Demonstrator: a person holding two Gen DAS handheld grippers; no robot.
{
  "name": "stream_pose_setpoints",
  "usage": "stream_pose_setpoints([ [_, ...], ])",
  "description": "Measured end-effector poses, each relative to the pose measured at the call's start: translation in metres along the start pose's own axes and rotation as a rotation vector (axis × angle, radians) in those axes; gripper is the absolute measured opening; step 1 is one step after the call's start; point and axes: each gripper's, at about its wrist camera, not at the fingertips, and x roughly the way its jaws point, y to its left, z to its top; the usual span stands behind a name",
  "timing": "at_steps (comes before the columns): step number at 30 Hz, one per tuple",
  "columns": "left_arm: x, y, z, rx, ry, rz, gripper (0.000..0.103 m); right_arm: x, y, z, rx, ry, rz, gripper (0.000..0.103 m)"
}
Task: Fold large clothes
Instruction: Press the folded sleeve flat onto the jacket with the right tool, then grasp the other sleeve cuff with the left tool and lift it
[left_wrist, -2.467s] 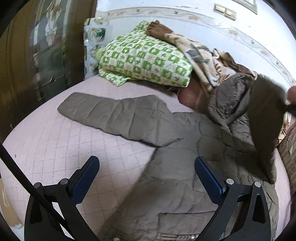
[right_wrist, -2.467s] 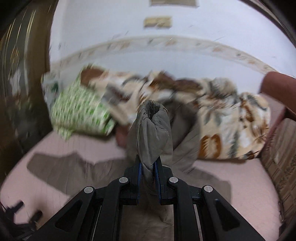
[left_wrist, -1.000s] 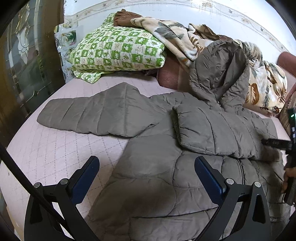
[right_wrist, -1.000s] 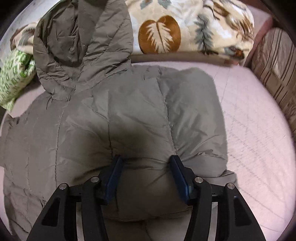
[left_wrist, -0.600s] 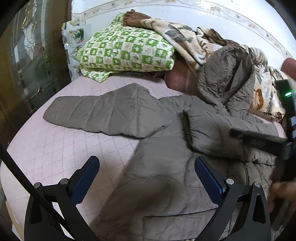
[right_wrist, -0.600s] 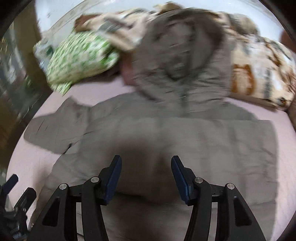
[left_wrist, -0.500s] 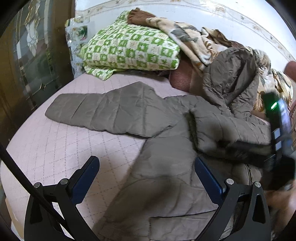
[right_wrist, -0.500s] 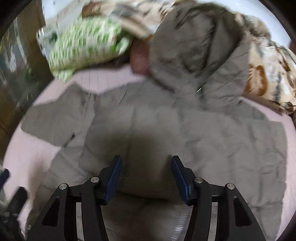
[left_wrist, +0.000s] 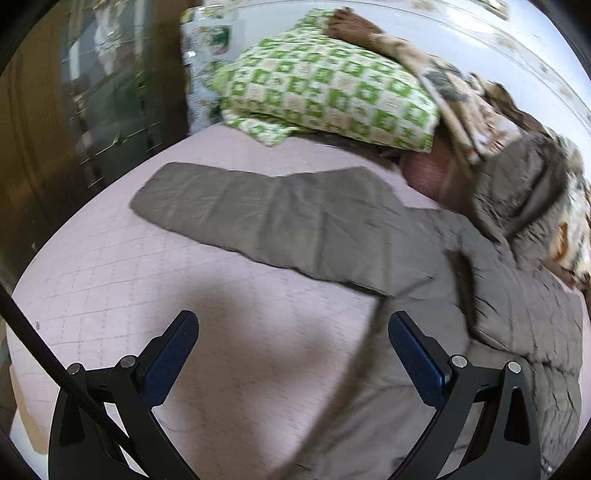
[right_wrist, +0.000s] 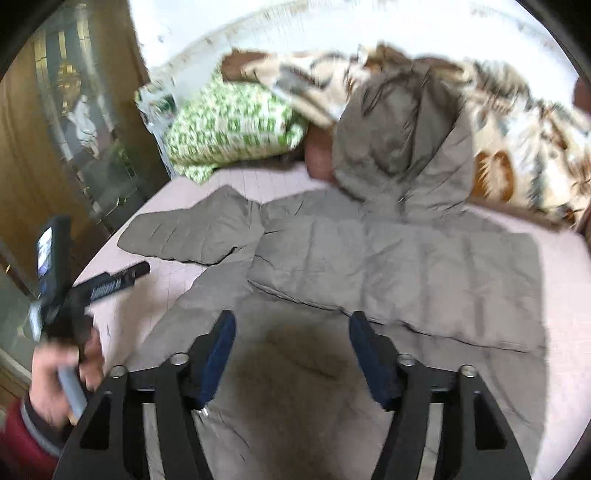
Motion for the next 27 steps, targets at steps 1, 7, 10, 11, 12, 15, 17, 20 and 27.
stream_pose_setpoints([
  [1, 0.003, 0.007, 0.002, -0.012, -0.001, 0.020, 0.102, -0.008, -0.005, -0.007, 0.003, -0.017, -0.004, 0.073],
  [7, 0.030, 0.063, 0.017, -0.162, 0.035, 0.052, 0.102, -0.006, -0.063, -0.035, 0.123, -0.048, 0.015, 0.073],
  [10, 0.051, 0.099, 0.034, -0.282, 0.084, -0.043, 0.102, -0.007, -0.072, -0.035, 0.126, -0.070, 0.017, 0.073],
  [11, 0.057, 0.109, 0.039, -0.317, 0.098, -0.063, 0.102, -0.011, -0.074, -0.036, 0.137, -0.081, 0.025, 0.073],
  [12, 0.065, 0.118, 0.043, -0.353, 0.109, -0.082, 0.102, -0.013, -0.077, -0.036, 0.153, -0.091, 0.040, 0.073],
  [15, 0.088, 0.147, 0.056, -0.472, 0.139, -0.115, 0.081, -0.016, -0.077, -0.037, 0.146, -0.093, 0.054, 0.073],
  [17, 0.106, 0.166, 0.063, -0.547, 0.156, -0.146, 0.072, -0.017, -0.073, -0.037, 0.125, -0.097, 0.056, 0.073],
  [20, 0.129, 0.190, 0.065, -0.631, 0.164, -0.169, 0.066, -0.023, -0.068, -0.036, 0.093, -0.119, 0.054, 0.073],
  [27, 0.166, 0.221, 0.064, -0.770, 0.090, -0.255, 0.033, -0.019, -0.073, -0.036, 0.135, -0.116, 0.081, 0.073],
])
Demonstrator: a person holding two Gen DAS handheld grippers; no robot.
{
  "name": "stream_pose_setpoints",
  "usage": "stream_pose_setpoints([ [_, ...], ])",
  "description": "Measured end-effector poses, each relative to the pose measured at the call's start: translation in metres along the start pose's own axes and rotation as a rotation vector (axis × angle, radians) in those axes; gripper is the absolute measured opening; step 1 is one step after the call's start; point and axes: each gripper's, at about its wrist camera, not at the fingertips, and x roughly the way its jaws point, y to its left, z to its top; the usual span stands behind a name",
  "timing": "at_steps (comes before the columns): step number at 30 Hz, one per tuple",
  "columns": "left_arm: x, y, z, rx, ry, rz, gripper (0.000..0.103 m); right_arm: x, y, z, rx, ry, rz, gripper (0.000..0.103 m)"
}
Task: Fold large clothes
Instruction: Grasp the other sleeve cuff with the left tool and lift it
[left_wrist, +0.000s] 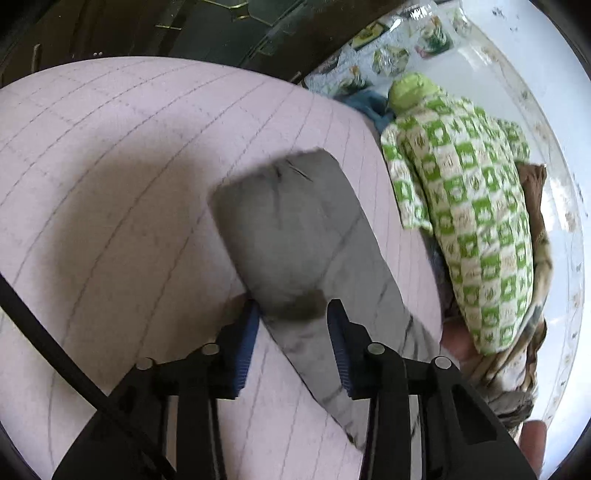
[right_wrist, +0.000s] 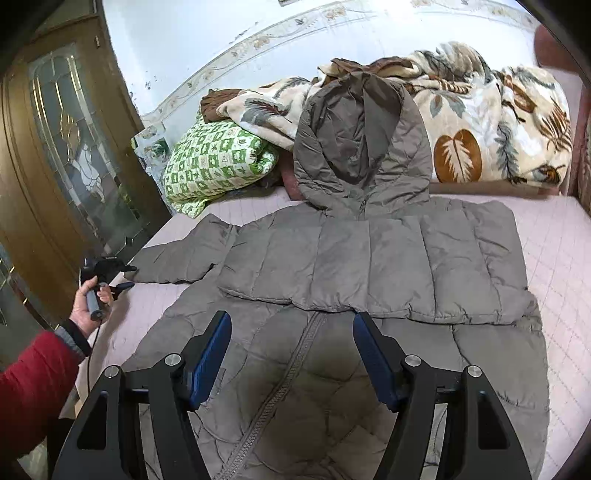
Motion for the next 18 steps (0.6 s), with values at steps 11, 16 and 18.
stream_pose_setpoints([
  [11, 0.022, -0.010, 0.015, 0.010, -0.122, -0.050, 0.012, 0.010, -0.010, 0.000, 0.049, 0.004, -0.005, 0.073],
  [16, 0.012, -0.024, 0.014, 0.059, -0.136, -0.055, 0.010, 0.009, -0.013, 0.002, 0.061, -0.006, -0.008, 0.073],
  [18, -0.001, -0.037, 0.012, 0.100, -0.149, -0.069, 0.010, 0.004, -0.015, 0.003, 0.066, -0.024, -0.011, 0.073],
])
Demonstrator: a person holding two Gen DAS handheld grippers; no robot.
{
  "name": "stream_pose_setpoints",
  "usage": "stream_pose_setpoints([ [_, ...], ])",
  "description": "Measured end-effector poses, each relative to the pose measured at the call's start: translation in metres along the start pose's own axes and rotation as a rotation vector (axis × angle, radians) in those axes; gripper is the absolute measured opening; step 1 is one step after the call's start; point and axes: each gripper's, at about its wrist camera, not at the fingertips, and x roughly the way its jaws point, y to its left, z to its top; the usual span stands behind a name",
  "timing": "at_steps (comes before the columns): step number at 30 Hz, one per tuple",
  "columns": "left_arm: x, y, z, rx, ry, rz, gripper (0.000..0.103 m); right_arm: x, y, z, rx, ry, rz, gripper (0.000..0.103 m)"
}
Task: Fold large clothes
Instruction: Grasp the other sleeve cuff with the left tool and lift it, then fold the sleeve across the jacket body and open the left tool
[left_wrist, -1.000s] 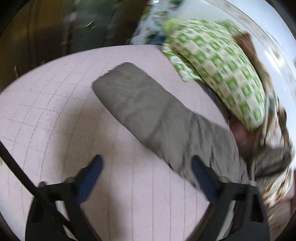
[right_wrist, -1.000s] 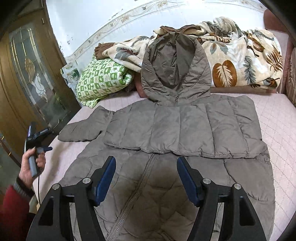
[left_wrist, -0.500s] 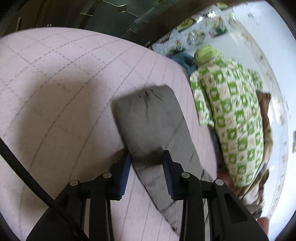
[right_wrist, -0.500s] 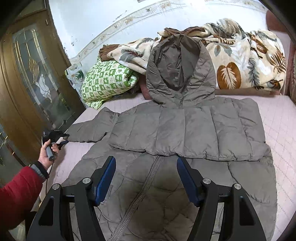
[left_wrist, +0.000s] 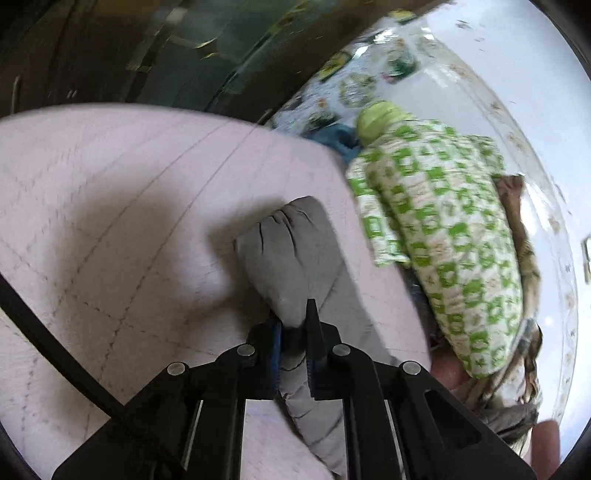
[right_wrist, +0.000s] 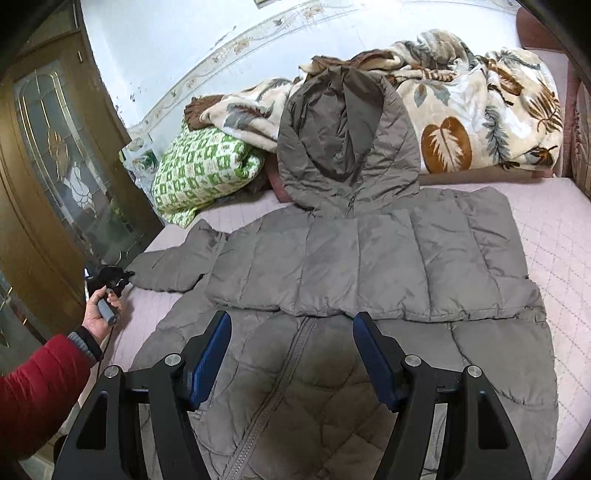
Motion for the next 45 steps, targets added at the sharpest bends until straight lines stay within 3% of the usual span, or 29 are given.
stream_pose_setpoints([
  [10, -0.102, -0.141, -0.005, 0.296, -0.068, -0.143, 0.010, -0.030, -0.017, 0.011, 0.066, -0.095, -0.014, 0.073],
  [16, -0.178, -0.246, -0.050, 0.470, -0.089, -0.280, 0.010, -0.055, -0.037, 0.015, 0.105, -0.172, -0.035, 0.073],
  [21, -0.209, -0.315, -0.102, 0.593, -0.059, -0.342, 0.010, -0.072, -0.062, 0.017, 0.145, -0.219, -0.068, 0.073],
  [32, -0.192, -0.395, -0.250, 0.744, 0.112, -0.411, 0.010, -0.099, -0.105, 0.021, 0.239, -0.282, -0.060, 0.073],
  [39, -0.157, -0.404, -0.346, 0.819, 0.242, -0.397, 0.010, -0.113, -0.119, 0.026, 0.278, -0.329, -0.053, 0.073],
  [45, -0.115, -0.393, -0.423, 0.875, 0.358, -0.339, 0.010, -0.118, -0.129, 0.025, 0.310, -0.342, -0.049, 0.073],
])
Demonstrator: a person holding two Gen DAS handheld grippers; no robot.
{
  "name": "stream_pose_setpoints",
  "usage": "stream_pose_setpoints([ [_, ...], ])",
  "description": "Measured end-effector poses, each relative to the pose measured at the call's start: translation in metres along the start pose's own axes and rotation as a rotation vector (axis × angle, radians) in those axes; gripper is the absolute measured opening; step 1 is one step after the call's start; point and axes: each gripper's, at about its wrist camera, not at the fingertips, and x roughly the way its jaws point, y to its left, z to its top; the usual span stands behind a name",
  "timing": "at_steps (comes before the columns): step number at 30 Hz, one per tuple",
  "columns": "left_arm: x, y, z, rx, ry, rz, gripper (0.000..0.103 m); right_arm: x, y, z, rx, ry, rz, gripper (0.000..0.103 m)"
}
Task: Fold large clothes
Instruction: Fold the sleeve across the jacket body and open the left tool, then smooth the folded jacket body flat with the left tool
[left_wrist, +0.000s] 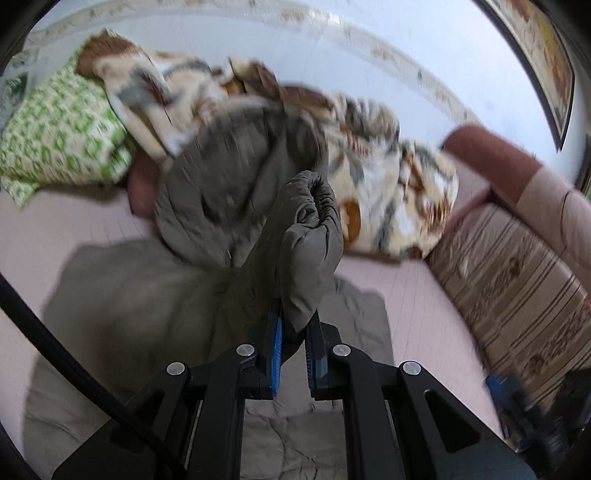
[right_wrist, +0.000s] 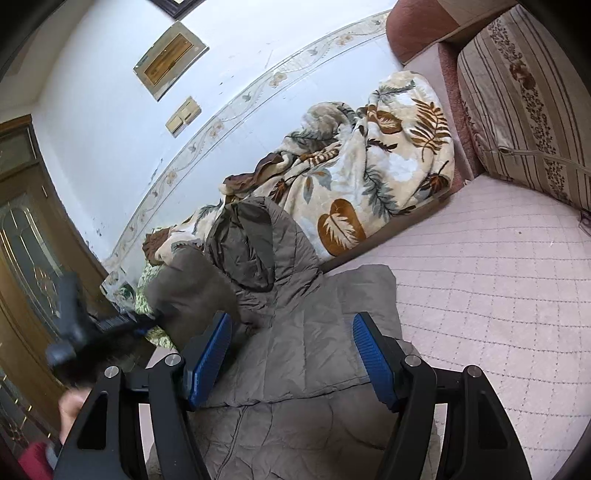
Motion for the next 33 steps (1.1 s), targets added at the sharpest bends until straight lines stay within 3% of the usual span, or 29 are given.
stream_pose_setpoints([
  [7, 0.048, -0.017, -0.047, 0.086, 0.125, 0.026, 0.012, 0.006, -0.006, 0.000, 0.017, 0.010, -0.007, 0.073],
  [11, 0.050, -0.021, -0.057, 0.138, 0.174, 0.005, 0.040, 0.012, -0.004, -0.001, 0.014, 0.019, -0.008, 0.073],
  [16, 0.026, -0.012, -0.055, 0.185, 0.151, -0.021, 0.041, 0.021, 0.001, -0.004, 0.005, 0.028, -0.013, 0.073],
  [20, 0.001, 0.020, -0.035, 0.182, 0.098, 0.016, 0.043, 0.030, 0.013, -0.008, -0.039, 0.031, -0.022, 0.070],
  [25, -0.011, 0.093, -0.003, 0.096, 0.063, 0.164, 0.044, 0.054, 0.037, -0.013, -0.133, 0.050, -0.035, 0.060],
  [28, -0.004, 0.134, 0.004, 0.028, 0.084, 0.262, 0.044, 0.086, 0.047, -0.024, -0.199, 0.119, -0.081, 0.055],
  [33, 0.010, 0.180, -0.010, -0.034, 0.133, 0.310, 0.044, 0.132, 0.050, -0.047, -0.274, 0.251, -0.136, 0.052],
])
